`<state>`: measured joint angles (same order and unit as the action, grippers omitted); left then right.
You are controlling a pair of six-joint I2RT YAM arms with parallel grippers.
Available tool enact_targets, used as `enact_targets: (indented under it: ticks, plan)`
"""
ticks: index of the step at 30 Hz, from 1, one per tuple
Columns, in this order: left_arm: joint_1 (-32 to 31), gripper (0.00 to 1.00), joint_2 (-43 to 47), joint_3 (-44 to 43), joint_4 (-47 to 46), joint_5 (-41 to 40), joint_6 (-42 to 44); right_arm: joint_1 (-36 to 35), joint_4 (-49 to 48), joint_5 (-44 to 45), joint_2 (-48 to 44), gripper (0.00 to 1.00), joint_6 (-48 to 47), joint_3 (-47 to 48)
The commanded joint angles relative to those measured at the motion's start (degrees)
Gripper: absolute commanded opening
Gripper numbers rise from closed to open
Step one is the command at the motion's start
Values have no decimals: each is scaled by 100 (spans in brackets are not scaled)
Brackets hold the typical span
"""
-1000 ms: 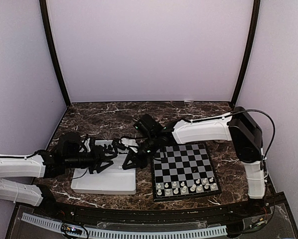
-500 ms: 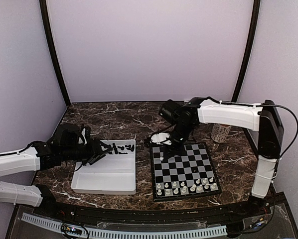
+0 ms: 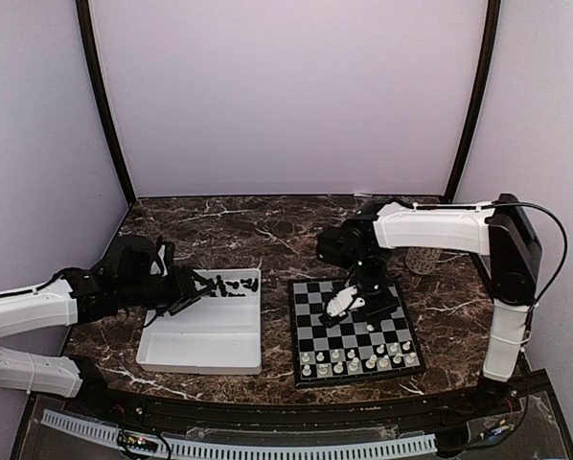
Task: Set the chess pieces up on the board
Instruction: Place the pawn on the chessboard.
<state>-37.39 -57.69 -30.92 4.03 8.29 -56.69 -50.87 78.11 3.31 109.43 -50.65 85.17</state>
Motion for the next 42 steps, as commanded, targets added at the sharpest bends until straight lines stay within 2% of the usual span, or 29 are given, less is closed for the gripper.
enact_targets:
  ticks: [1, 7, 12, 16, 28, 42]
  plan:
    - [38, 51, 192, 113, 117, -76, 54, -72, 297, 407, 352, 0, 255, -67]
    - [46, 51, 237, 141, 128, -44, 38, -72, 188, 549, 668, 1, 572, 49]
    - [43, 52, 184, 106, 144, -43, 76, -72, 176, 543, 613, 17, 541, 123]
    - [40, 52, 95, 100, 79, 3, 87, 1, 179, 422, 381, 25, 425, 101]
    - [47, 52, -314, 72, -239, 190, 132, 396, -538, -12, -117, 25, 378, -757]
    - [60, 52, -473, 145, -456, 291, 47, 409, -1102, -305, -602, 24, 393, -1090]
